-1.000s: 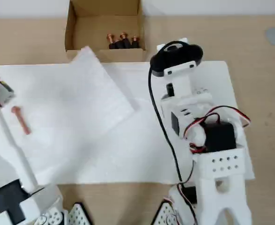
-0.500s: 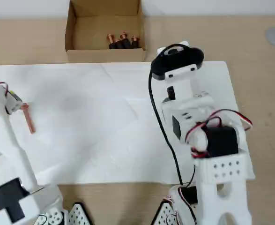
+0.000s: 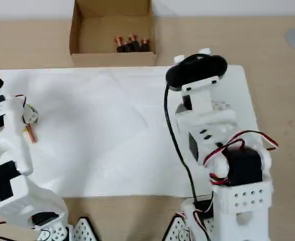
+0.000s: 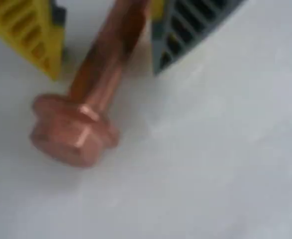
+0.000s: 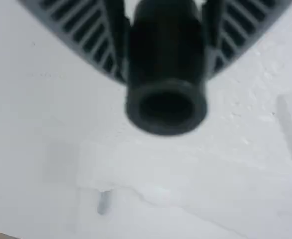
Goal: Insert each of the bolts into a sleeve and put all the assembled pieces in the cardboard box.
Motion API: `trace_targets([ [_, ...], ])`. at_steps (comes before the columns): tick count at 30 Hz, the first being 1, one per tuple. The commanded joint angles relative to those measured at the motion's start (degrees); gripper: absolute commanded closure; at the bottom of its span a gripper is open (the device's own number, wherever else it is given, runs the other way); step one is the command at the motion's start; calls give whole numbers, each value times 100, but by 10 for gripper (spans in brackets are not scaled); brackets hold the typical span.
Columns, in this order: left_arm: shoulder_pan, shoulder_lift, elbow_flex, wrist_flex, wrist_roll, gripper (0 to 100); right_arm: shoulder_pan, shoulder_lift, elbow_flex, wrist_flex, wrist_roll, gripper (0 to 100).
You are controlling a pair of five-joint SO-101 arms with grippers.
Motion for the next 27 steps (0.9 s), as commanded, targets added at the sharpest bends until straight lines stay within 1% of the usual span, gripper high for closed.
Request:
trace_targets([
  [1, -53, 215, -202, -53, 53, 865, 66, -119, -22, 9, -18, 988],
  [3, -132, 224, -255, -9, 35, 865, 66, -119, -22, 9, -18, 988],
  [5, -220, 251, -281, 26, 18, 889, 66, -119, -22, 9, -18, 988],
  [8, -316, 268, -264, 26, 18, 999, 66, -119, -22, 9, -26, 988],
  [10, -325, 259, -255, 105, 9, 988, 57, -119, -22, 9, -35, 988],
  [13, -281, 224, -413, 440, -123, 991, 57, -119, -22, 9, -35, 988],
  [15, -281, 207, -677, 756, -176, 991, 57, -127, -22, 9, -35, 988],
  [19, -264, -207, -1582, 1811, -211, 991, 57, -127, -22, 9, -35, 988],
  [23, -44, -1077, -2646, 2769, -448, 991, 48, -127, -22, 9, -35, 988],
  [27, 18, -2132, -3736, 3420, -545, 992, 48, -136, -22, 18, -35, 988],
])
